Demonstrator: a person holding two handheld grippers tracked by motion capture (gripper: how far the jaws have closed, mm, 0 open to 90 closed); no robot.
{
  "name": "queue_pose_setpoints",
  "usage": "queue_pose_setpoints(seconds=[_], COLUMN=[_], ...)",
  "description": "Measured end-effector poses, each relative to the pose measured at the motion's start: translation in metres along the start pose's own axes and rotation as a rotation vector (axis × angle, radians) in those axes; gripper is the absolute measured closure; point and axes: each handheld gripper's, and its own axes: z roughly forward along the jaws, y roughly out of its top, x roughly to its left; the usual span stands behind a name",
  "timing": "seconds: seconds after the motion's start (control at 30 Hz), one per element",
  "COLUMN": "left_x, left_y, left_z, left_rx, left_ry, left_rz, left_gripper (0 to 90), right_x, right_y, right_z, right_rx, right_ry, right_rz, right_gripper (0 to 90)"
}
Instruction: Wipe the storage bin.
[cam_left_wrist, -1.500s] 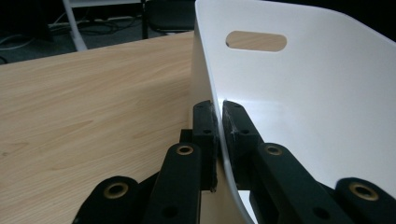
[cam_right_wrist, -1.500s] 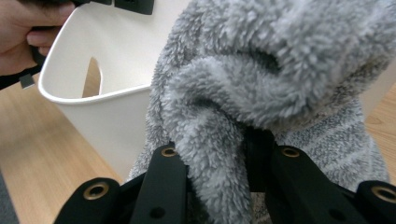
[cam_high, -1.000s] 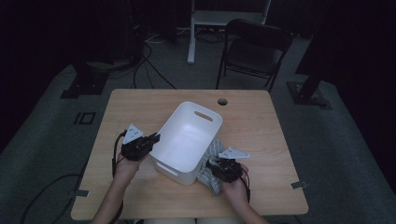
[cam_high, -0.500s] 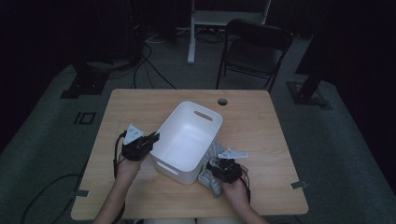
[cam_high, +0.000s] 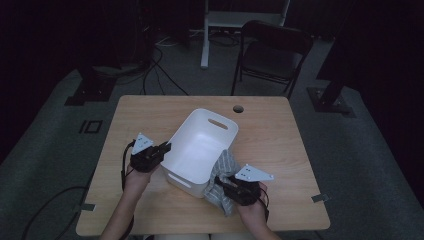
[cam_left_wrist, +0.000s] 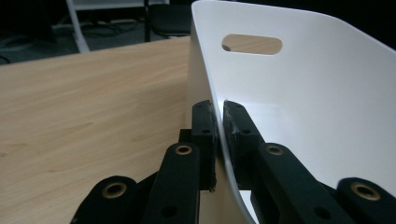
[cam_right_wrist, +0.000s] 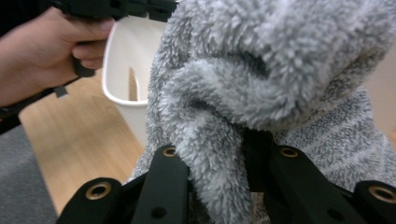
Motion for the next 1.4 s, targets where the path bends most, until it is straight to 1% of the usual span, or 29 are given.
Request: queue_pose_setpoints(seconds=[0.07, 0.13, 0.2, 0.23, 0.47, 0.5, 0.53, 0.6, 0.67, 0.7, 0.73, 0.77, 0.83, 0.87, 0.9, 0.93, 1.0, 1.1, 1.17, 1.2, 1.23, 1.3, 1.37, 1.4], left_x=[0.000, 0.000, 0.000, 0.000, 0.000, 0.000, 0.000, 0.000, -0.001, -0.001, -0.002, -0.002, -0.003, -0.003, -0.003, -0.004, -0.005, -0.005, -0.005, -0.005, -0.005, -0.005, -0.004, -0.004], left_y=[0.000, 0.000, 0.000, 0.000, 0.000, 0.000, 0.000, 0.000, 0.000, 0.000, 0.001, 0.001, 0.000, 0.000, 0.000, 0.000, 0.001, 0.000, 0.000, 0.000, 0.000, -0.001, -0.001, -0.001], left_z=[0.000, 0.000, 0.000, 0.000, 0.000, 0.000, 0.000, 0.000, 0.000, 0.000, 0.000, 0.000, 0.001, 0.001, 0.001, 0.002, 0.002, 0.002, 0.002, 0.002, 0.002, 0.002, 0.001, 0.001], left_rx=[0.000, -0.001, -0.001, -0.001, 0.001, 0.001, 0.001, 0.000, 0.001, 0.000, 0.001, 0.001, -0.003, -0.005, -0.005, -0.009, -0.007, -0.008, -0.008, -0.011, -0.014, -0.020, -0.021, -0.020], left_ry=[-0.002, -0.005, -0.007, -0.007, -0.004, -0.003, -0.004, -0.002, 0.006, 0.012, 0.019, 0.024, 0.033, 0.039, 0.039, 0.041, 0.047, 0.047, 0.049, 0.048, 0.047, 0.050, 0.040, 0.038], left_rz=[0.001, 0.005, 0.004, 0.004, 0.013, 0.014, 0.014, 0.015, 0.030, 0.031, 0.034, 0.034, 0.028, 0.027, 0.027, 0.024, 0.027, 0.025, 0.025, 0.022, 0.019, 0.036, 0.034, 0.036], left_gripper=[83.5, 83.5, 83.5, 83.5, 83.5, 83.5, 83.5, 83.4, 83.3, 83.4, 83.4, 83.4, 83.5, 83.6, 83.7, 83.7, 83.8, 83.8, 83.9, 83.8, 83.8, 83.9, 83.8, 83.8], right_x=[-0.001, -0.003, -0.007, -0.010, -0.027, -0.029, -0.031, -0.034, -0.042, -0.045, -0.044, -0.043, -0.039, -0.037, -0.037, -0.031, -0.023, -0.008, 0.002, 0.006, 0.010, 0.013, 0.011, 0.009], right_y=[-0.002, -0.004, -0.009, -0.012, -0.024, -0.026, -0.029, -0.031, -0.041, -0.045, -0.045, -0.043, -0.040, -0.038, -0.038, -0.032, -0.024, -0.014, -0.009, -0.007, -0.006, -0.006, -0.007, -0.008], right_z=[0.003, 0.006, 0.010, 0.015, 0.030, 0.032, 0.035, 0.037, 0.047, 0.050, 0.049, 0.049, 0.044, 0.040, 0.040, 0.029, 0.016, -0.005, -0.014, -0.016, -0.017, -0.011, -0.005, -0.003], right_rx=[0.006, 0.025, 0.044, 0.067, 0.138, 0.148, 0.163, 0.172, 0.223, 0.226, 0.228, 0.230, 0.212, 0.203, 0.203, 0.160, 0.122, 0.051, -0.002, -0.020, -0.028, -0.003, 0.007, 0.014], right_ry=[-0.013, -0.026, -0.030, -0.039, -0.049, -0.055, -0.056, -0.055, -0.055, -0.051, -0.054, -0.064, -0.061, -0.052, -0.052, -0.028, 0.008, 0.042, 0.067, 0.075, 0.085, 0.092, 0.097, 0.088], right_rz=[-0.007, -0.004, 0.023, 0.033, 0.104, 0.108, 0.123, 0.130, 0.161, 0.168, 0.166, 0.153, 0.143, 0.137, 0.137, 0.126, 0.117, 0.095, 0.087, 0.071, 0.059, 0.028, 0.046, 0.047], right_gripper=[75.9, 76.0, 75.9, 76.0, 76.0, 76.0, 76.0, 76.0, 76.0, 76.1, 76.1, 76.2, 76.3, 76.3, 76.3, 76.4, 76.3, 76.3, 76.3, 76.3, 76.3, 76.2, 76.3, 76.3])
